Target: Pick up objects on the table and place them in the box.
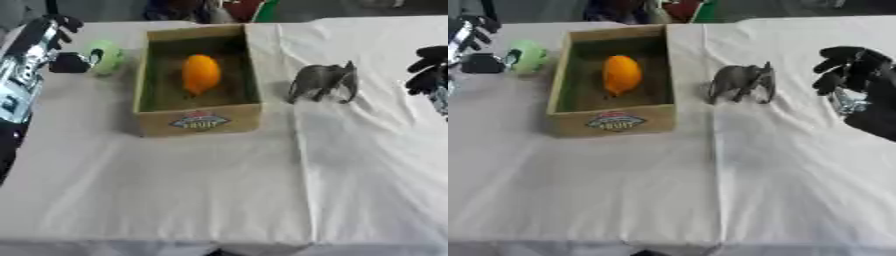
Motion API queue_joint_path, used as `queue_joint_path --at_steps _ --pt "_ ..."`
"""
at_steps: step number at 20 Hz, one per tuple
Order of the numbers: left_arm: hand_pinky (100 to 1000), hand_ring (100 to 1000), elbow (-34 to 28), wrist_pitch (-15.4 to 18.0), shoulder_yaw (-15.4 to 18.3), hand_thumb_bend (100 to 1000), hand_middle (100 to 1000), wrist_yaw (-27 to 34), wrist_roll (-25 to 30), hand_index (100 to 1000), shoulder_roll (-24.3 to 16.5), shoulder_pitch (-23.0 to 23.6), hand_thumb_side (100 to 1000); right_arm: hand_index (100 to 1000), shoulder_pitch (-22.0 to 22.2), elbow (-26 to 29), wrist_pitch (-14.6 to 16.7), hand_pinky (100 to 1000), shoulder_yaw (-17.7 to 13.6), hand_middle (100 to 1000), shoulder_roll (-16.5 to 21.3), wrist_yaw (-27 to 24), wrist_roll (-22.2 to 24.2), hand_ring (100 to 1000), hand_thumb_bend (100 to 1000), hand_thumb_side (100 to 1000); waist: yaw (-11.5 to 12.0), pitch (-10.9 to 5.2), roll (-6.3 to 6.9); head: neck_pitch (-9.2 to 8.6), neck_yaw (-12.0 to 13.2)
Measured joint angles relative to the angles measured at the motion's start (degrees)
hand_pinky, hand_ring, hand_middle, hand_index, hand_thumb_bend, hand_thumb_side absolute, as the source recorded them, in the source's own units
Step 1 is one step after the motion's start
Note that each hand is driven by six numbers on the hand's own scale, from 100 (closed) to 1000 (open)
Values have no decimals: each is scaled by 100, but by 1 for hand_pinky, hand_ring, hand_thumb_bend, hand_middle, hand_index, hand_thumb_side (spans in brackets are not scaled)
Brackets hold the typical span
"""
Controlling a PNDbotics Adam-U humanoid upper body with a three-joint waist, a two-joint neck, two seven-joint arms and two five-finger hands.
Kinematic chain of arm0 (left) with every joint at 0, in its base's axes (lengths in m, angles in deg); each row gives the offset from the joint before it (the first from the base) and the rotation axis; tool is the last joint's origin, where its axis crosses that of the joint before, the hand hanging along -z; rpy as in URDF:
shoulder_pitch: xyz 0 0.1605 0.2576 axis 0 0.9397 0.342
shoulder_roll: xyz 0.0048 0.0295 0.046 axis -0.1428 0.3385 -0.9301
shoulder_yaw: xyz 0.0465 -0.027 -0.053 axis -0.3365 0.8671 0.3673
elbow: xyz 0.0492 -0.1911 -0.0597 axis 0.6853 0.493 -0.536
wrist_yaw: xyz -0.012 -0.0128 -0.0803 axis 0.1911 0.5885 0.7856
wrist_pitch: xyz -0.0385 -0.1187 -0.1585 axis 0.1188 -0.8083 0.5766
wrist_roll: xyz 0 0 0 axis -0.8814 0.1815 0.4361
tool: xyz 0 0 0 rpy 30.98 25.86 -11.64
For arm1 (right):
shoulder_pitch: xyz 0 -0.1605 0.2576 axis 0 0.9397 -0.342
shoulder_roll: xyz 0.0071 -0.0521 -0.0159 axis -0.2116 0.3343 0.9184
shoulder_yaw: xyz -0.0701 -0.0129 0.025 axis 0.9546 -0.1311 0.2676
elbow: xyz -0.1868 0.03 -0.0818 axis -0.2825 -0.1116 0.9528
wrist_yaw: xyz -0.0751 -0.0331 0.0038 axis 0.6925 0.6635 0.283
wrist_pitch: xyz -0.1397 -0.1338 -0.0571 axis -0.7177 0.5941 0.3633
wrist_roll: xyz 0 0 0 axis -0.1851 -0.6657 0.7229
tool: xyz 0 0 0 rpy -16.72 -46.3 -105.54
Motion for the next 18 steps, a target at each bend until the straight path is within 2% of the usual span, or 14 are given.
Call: queue_joint_path --at_steps 7,11,14,16,17,18 --pt "695 763 646 -265 239 474 776 -344 -920 872 146 -98 346 832 -42 0 10 578 32 645 -28 0 31 606 100 376 -156 46 -26 0 46" --pt "697 754 844 -387 245 439 774 -411 -1047 886 178 -100 343 832 -43 0 11 578 32 645 -43 0 32 606 100 377 -177 78 -28 0 46" --pt "634 659 915 -485 243 338 683 -458 -864 836 201 -100 273 833 -46 0 11 578 33 645 -45 0 34 606 100 378 -169 82 -28 0 42" --pt "552 546 916 -542 245 149 562 -486 -783 759 203 -111 164 833 -46 0 11 578 33 645 -45 1 36 606 100 378 -157 82 -29 0 41" --pt "511 501 913 -563 247 100 515 -497 -767 722 209 -115 125 833 -46 0 11 578 33 645 -45 1 36 606 100 379 -152 82 -29 0 40" --pt "460 452 906 -582 249 100 462 -503 -775 676 221 -118 100 833 -46 0 11 578 33 645 -45 1 36 606 100 379 -142 82 -29 0 39"
